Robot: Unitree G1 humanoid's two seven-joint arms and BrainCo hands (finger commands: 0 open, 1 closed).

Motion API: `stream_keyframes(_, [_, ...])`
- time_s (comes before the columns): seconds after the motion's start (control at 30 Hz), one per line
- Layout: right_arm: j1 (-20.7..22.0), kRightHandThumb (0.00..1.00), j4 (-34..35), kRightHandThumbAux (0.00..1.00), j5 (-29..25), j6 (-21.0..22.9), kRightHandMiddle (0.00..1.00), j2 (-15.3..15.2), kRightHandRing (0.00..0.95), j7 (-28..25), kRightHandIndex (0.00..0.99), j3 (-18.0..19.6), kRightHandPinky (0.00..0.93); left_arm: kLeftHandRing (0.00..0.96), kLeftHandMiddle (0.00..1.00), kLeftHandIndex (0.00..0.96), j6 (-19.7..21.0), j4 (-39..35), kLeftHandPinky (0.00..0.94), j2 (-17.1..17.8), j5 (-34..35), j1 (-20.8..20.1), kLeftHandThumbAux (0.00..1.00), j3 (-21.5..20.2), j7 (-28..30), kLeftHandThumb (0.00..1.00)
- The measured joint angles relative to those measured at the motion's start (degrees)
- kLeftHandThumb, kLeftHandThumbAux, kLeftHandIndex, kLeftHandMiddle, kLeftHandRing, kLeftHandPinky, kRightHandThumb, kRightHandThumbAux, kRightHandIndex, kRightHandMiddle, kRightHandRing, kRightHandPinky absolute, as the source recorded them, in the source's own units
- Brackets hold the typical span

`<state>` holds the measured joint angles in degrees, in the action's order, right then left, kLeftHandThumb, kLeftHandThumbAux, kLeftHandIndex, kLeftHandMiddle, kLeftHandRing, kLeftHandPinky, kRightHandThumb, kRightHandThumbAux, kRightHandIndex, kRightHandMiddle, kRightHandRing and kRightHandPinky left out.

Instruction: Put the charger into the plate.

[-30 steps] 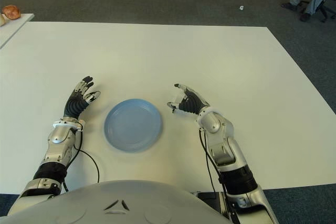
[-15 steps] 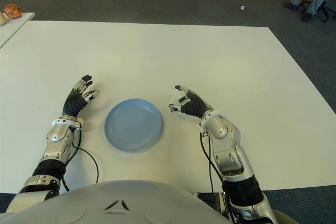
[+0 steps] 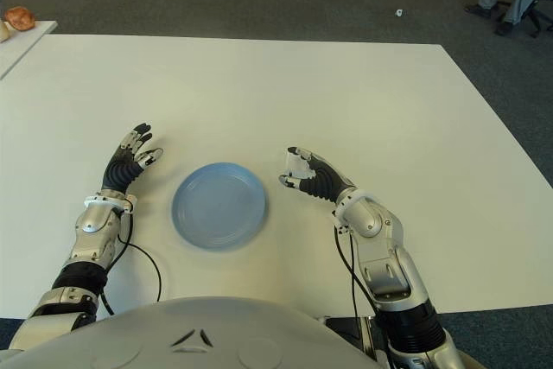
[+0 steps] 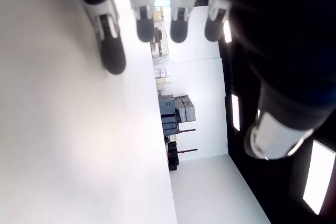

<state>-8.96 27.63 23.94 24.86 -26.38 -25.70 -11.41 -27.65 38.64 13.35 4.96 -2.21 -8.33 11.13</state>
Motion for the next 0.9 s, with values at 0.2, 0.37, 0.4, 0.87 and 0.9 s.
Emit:
stream_keyframes(0.2, [-0.64, 0.0, 0.23, 0.489, -0.55, -2.0, 0.0, -0.5, 0.01, 0.05, 0.0, 0.3, 0.053, 0.027, 0.031, 0.011, -0.35, 0.3, 0.043, 0.2, -0.02, -0.01, 0.662, 0.09, 0.0, 0.0])
stream_keyframes(0.37, [-1.36, 0.0, 0.59, 0.513, -0.98, -2.3, 0.0, -0.59, 0.004, 0.04, 0.0, 0.62, 0.047, 0.025, 0.029, 0.008, -0.44, 0.37, 0.042, 0.44, -0.19, 0.0, 0.651, 0.22, 0.0, 0.0])
stream_keyframes(0.4, [-1.46, 0.0, 0.63, 0.518, -1.1, -2.3, 0.0, -0.64, 0.004, 0.01, 0.0, 0.72, 0.046, 0.024, 0.029, 0.008, -0.47, 0.38, 0.042, 0.48, -0.27, 0.0, 0.649, 0.24, 0.0, 0.0])
stream_keyframes(0.87, [-1.51, 0.0, 0.02, 0.599, 1.93, -6.29, 0.044, -2.24, 0.08, 2.83, 0.0, 0.93, 0.158, 0.024, 0.031, 0.006, -0.58, 0.69, 0.034, 0.57, -0.33, -0.14, 0.654, 0.24, 0.31, 0.0])
stream_keyframes(0.9, [-1.5, 0.0, -0.14, 0.603, 2.4, -7.0, 0.047, -2.24, 0.086, 3.44, 0.0, 0.93, 0.166, 0.023, 0.031, 0.006, -0.58, 0.69, 0.033, 0.58, -0.33, -0.15, 0.654, 0.23, 0.33, 0.0])
